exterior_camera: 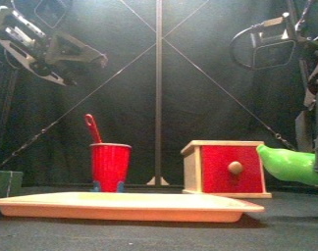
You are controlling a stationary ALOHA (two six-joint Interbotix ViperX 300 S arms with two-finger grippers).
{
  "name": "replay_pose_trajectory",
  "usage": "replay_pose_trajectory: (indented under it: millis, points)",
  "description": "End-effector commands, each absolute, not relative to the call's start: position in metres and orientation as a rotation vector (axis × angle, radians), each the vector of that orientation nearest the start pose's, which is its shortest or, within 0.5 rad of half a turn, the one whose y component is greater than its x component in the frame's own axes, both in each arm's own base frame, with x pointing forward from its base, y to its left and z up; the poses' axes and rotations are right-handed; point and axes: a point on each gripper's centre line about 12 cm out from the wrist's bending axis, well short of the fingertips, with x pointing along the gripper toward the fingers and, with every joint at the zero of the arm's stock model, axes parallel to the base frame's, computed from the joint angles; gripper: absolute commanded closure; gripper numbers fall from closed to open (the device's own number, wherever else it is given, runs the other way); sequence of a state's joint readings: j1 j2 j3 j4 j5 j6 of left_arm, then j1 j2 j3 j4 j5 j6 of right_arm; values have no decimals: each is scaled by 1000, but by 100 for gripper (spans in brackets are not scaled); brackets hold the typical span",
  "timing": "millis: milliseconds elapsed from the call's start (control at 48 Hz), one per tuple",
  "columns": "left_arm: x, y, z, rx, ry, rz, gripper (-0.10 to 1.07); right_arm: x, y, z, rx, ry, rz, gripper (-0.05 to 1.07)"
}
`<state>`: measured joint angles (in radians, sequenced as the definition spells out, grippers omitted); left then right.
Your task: Put pea on plate
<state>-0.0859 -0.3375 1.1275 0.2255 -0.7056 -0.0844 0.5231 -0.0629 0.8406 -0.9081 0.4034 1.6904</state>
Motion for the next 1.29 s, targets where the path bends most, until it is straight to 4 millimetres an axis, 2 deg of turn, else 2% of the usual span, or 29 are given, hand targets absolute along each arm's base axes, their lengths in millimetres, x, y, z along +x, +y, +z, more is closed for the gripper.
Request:
replay_pose_trajectory:
  millis: [0, 354, 646, 1042, 1271]
  points:
    - [284, -41, 210, 84, 68, -232, 54, 296, 126, 141, 367, 892, -186, 34]
    - [284, -41, 209, 82, 70, -232, 54, 317, 110, 155, 401, 835, -225, 34]
    - [284, -41, 209, 82, 70, -231, 54, 341, 107, 166, 403, 786, -226, 34]
    - [284, -40, 209, 70, 72, -221, 54, 376, 114, 159, 297, 754, -188, 34]
    - [284, -40, 209, 68, 72, -218, 54, 402, 104, 154, 259, 734, -211, 33]
